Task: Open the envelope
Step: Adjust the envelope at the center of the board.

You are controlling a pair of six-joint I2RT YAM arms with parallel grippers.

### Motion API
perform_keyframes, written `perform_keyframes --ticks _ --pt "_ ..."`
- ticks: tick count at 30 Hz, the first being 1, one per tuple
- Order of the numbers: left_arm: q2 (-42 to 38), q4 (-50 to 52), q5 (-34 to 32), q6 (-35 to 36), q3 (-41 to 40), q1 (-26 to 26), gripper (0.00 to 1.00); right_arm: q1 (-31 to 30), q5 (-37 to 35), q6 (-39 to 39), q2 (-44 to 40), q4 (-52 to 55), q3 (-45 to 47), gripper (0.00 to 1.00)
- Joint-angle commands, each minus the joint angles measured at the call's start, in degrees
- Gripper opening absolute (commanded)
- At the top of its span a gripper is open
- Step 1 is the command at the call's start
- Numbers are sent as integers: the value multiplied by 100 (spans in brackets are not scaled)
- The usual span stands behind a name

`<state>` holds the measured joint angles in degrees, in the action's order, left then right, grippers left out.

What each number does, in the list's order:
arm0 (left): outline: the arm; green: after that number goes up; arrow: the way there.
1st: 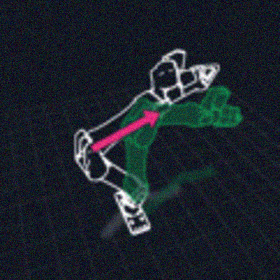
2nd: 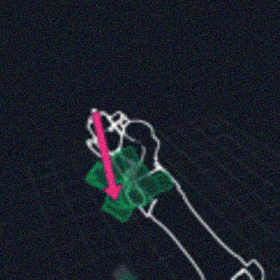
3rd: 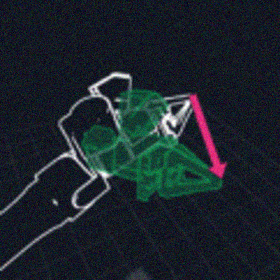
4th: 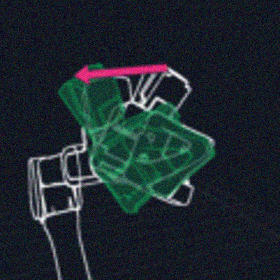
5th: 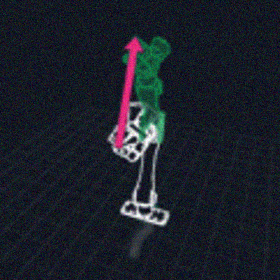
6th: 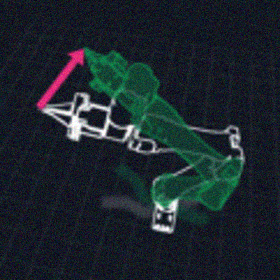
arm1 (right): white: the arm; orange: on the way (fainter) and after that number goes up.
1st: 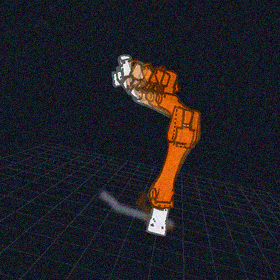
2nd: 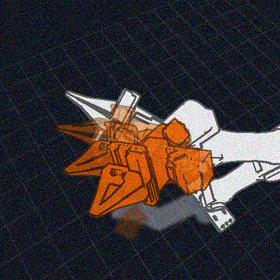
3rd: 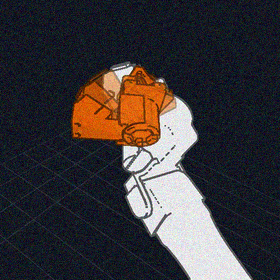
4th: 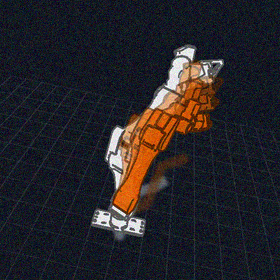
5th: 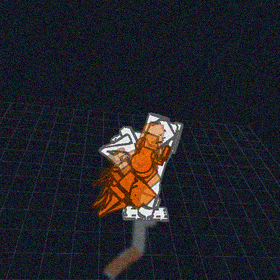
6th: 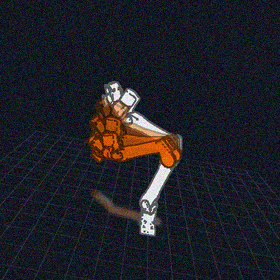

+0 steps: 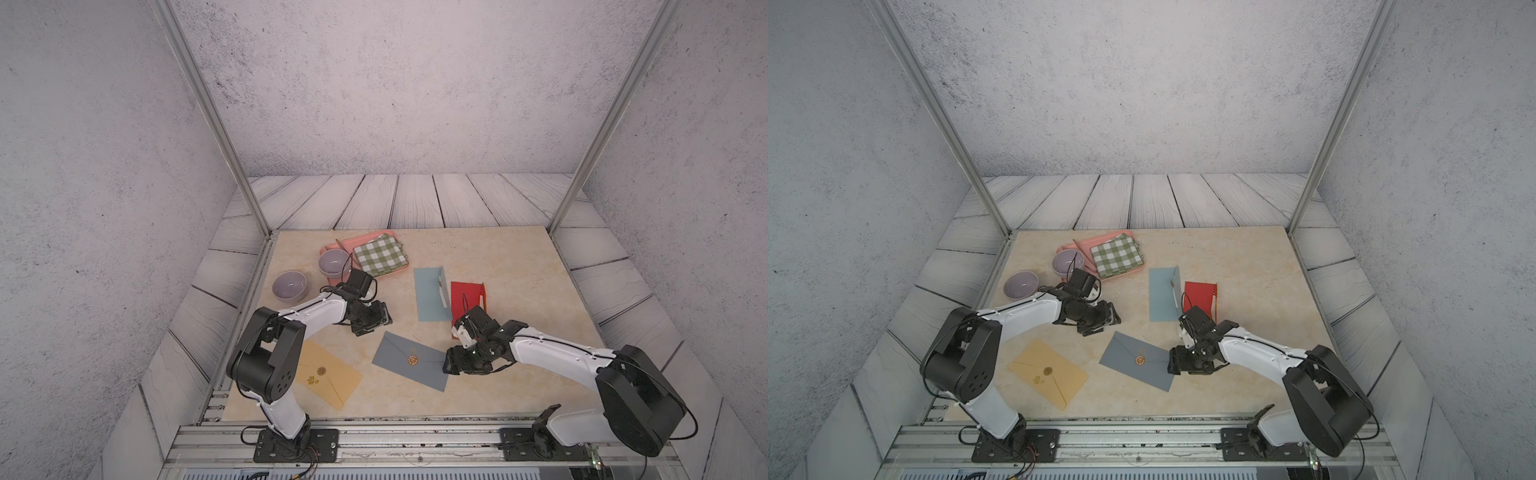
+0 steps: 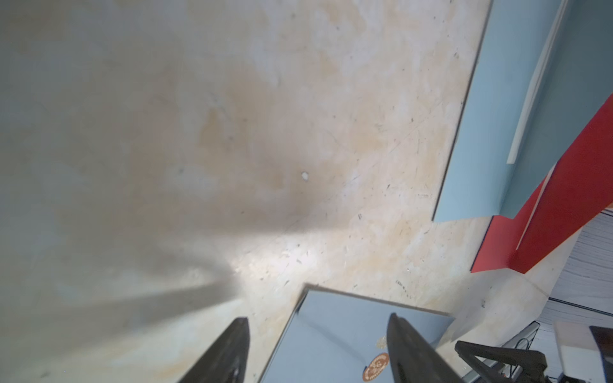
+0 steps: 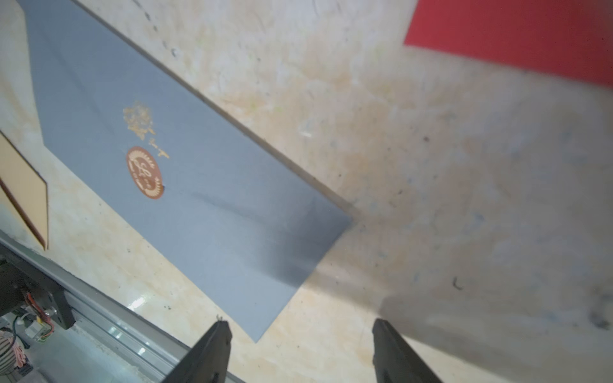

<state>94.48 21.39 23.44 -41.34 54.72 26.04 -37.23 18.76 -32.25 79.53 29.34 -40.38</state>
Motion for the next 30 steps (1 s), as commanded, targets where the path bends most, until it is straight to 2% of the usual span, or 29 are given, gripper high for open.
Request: perform_keyframes --ticks 1,7,10,14,18,23,30 --pt "-679 -24 407 -136 -458 88 70 21 -61 682 417 -193 -579 72" --pt "-1578 -100 535 -773 -1508 558 70 37 96 1282 1631 -359 -1462 70" --pt "-1837 -458 724 -1174 -2041 699 70 45 122 1339 1827 -434 -1424 69" --pt "-1702 -1114 923 -1482 -2377 866 71 45 263 1340 1864 -346 -1287 69" --pt "-1135 -1521 1165 -1506 -2273 885 71 50 592 1027 1628 -583 -758 68" --pt "-575 -1563 1015 -1370 -1952 874 71 49 1164 439 1158 -1197 11 67" --pt "112 -1305 814 -1029 -1198 798 71 75 1536 145 826 -1560 279 65"
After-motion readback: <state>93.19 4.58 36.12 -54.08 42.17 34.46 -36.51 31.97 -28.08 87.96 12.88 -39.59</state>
